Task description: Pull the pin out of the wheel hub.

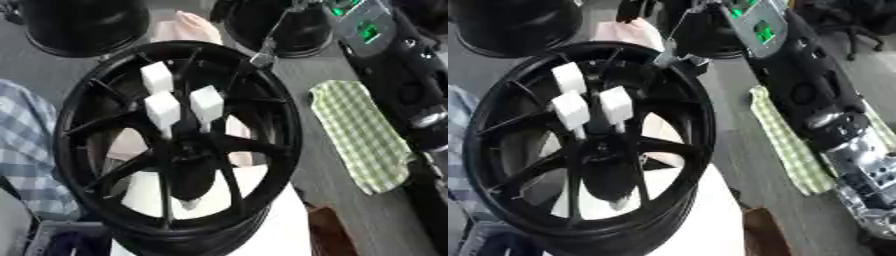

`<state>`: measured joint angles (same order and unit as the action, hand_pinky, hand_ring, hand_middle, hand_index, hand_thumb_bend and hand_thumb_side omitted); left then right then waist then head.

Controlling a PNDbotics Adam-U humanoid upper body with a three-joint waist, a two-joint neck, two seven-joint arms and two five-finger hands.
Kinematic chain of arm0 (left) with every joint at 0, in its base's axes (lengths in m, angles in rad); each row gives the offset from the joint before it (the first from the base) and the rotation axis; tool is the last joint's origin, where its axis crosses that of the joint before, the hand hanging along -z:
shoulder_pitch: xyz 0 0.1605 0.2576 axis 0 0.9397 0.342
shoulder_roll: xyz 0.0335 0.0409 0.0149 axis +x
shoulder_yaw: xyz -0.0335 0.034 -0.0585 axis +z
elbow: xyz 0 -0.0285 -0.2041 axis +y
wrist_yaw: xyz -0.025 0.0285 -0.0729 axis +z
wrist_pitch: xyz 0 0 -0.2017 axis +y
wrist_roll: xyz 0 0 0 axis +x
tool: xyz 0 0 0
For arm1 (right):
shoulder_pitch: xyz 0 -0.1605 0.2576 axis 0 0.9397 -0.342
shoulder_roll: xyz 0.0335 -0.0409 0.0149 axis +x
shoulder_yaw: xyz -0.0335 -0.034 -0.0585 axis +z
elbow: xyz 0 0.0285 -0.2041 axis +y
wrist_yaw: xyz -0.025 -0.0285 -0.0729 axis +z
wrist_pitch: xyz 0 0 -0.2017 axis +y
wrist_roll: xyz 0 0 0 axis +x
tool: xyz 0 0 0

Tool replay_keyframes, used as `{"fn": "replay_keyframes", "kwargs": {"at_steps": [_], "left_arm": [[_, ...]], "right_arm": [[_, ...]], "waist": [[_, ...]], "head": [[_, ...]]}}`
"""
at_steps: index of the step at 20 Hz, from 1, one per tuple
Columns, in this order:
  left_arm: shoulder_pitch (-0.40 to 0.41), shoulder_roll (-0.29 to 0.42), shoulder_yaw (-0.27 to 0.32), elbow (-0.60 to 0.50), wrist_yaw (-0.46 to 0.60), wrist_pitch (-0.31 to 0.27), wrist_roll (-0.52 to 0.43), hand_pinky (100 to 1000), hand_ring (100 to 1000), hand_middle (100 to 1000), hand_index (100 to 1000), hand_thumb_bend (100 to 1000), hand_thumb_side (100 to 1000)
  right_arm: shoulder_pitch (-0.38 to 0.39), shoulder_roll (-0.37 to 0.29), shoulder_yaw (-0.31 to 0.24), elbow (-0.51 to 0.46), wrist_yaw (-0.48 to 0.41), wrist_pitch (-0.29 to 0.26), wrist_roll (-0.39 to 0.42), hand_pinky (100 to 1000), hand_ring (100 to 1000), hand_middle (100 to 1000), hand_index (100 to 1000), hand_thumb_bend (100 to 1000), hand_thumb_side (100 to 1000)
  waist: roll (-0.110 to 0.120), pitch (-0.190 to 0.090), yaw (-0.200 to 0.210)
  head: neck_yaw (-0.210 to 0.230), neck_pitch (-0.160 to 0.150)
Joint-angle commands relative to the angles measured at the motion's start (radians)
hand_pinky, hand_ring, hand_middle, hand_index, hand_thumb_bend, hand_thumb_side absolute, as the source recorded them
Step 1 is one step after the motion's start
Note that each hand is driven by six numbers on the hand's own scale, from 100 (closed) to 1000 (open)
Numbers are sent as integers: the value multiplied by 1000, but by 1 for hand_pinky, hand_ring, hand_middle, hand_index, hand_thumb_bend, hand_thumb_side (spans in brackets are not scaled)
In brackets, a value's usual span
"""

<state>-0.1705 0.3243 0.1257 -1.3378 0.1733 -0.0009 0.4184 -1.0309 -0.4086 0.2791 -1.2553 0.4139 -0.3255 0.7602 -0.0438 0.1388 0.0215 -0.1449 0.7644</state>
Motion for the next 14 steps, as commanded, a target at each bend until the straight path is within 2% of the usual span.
{"fn": "replay_keyframes", "kwargs": {"at_steps": [1,3,7,10,14], "left_arm": [[-15,13,-2,-5,-14,-1,-4,622,607,530,726,445,577],[-15,14,-2,-5,-16,-2,-4,622,607,530,726,445,577],[-14,16,0,-6,-17,-2,-5,622,608,530,725,446,577],[-13,16,0,-7,-17,-1,-6,622,608,530,725,447,577],[-16,16,0,-6,-16,-1,-8,622,608,530,726,449,577]], "right_arm": [[-13,-10,3,-20,-39,40,13,720,785,698,795,638,330],[-8,-11,4,-28,-69,72,24,685,775,679,788,618,321],[-3,-21,16,-87,-154,217,32,662,764,665,784,612,324],[1,-28,28,-153,-181,307,32,665,763,663,785,610,325],[21,-23,41,-217,-175,373,26,664,763,664,786,613,324]], "waist": [[4,-22,2],[4,-21,2],[6,-18,0],[7,-17,1],[6,-18,3]], "head": [[-6,6],[-9,6],[-17,6],[-20,6],[-21,6]]}}
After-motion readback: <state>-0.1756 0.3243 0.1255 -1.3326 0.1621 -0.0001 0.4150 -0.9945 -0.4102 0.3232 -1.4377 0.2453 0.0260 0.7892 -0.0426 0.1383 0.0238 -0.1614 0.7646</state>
